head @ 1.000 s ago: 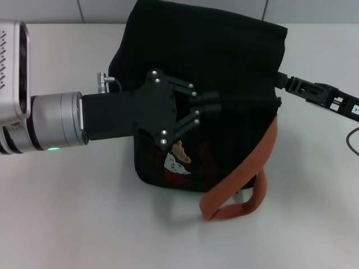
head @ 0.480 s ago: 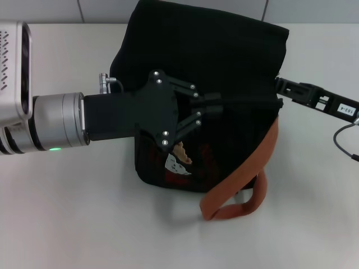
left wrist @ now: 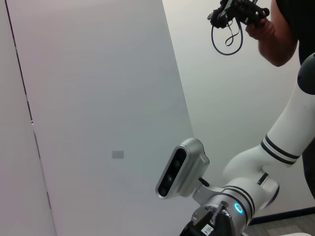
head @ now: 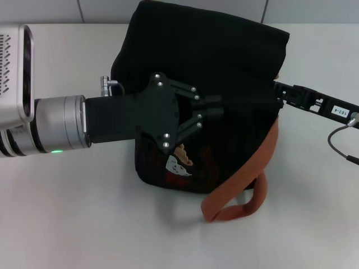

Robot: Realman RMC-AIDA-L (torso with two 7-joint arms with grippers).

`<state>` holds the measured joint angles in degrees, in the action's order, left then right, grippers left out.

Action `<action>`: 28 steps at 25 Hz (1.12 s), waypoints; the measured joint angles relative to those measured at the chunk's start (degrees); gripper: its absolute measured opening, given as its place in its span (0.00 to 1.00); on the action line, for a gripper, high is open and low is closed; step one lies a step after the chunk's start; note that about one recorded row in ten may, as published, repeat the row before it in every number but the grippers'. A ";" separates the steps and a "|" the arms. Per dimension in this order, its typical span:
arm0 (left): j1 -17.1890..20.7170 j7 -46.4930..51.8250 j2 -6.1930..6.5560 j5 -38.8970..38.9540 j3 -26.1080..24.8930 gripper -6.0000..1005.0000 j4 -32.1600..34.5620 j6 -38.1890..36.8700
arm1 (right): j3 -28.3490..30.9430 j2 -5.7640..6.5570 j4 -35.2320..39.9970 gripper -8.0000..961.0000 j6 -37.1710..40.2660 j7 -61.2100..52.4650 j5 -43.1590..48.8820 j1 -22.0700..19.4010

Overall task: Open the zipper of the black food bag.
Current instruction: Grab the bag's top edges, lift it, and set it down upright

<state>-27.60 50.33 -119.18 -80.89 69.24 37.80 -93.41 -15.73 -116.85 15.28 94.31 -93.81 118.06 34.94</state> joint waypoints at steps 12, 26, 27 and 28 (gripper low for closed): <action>0.44 0.00 0.00 0.45 0.03 0.09 -0.02 -0.04 | 0.00 -0.08 -0.38 0.06 1.47 2.80 -0.01 -0.78; 1.77 0.03 0.30 4.38 -0.57 0.09 -0.85 -0.19 | 0.60 -0.59 -0.22 0.05 6.02 11.24 -0.38 -2.88; 1.98 0.05 0.33 4.82 -0.57 0.09 -0.84 -0.19 | 0.61 -0.66 -0.22 0.05 6.45 12.63 -0.38 -3.09; 2.22 0.12 0.40 5.30 -0.61 0.09 -0.85 -0.20 | 0.62 -0.70 -0.25 0.05 6.81 14.03 -0.39 -3.27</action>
<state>-25.38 50.45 -118.77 -75.59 68.64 36.96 -93.61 -15.11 -117.55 15.03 101.12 -79.79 117.67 31.67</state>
